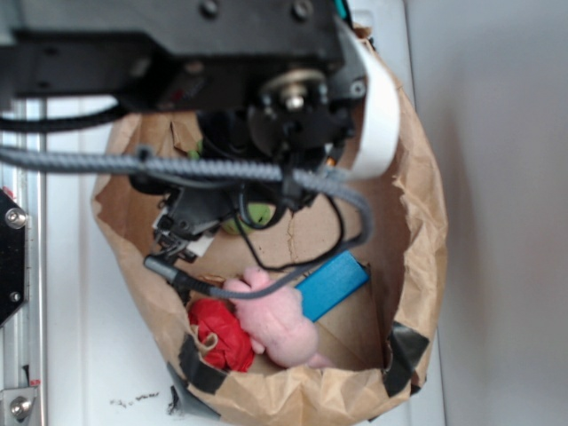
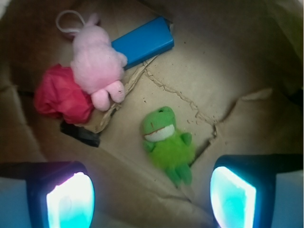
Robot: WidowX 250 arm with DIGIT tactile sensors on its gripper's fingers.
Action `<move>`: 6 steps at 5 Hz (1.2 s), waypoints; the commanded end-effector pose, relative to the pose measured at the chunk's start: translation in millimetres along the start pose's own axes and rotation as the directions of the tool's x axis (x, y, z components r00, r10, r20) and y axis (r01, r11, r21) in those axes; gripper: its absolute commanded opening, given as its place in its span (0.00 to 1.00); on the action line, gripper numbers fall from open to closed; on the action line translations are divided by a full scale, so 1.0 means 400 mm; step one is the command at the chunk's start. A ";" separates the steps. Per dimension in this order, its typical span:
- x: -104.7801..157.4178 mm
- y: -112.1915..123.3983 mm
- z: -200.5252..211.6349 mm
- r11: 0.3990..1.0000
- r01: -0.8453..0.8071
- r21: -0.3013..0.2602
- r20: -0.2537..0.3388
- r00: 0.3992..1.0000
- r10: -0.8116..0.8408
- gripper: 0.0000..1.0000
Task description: Grab the green animal.
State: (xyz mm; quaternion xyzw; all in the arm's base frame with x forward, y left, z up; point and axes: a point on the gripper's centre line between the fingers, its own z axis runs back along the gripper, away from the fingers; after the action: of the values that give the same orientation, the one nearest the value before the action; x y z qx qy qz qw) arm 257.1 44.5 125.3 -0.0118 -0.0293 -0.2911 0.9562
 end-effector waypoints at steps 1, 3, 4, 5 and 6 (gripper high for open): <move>0.010 0.054 -0.026 0.999 -0.017 0.039 0.007 1.000 0.017 1.00; 0.010 0.054 -0.026 0.999 -0.017 0.039 0.007 1.000 0.017 1.00; -0.010 0.050 -0.093 0.999 -0.009 0.049 0.018 1.000 0.008 1.00; -0.013 0.039 -0.126 0.998 -0.009 0.055 0.040 0.999 0.007 1.00; -0.007 0.029 -0.162 0.999 0.004 0.054 0.035 0.999 -0.006 1.00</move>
State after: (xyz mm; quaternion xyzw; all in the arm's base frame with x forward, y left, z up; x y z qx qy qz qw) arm 259.9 52.3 51.2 -0.0013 -0.0374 -0.2957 0.9545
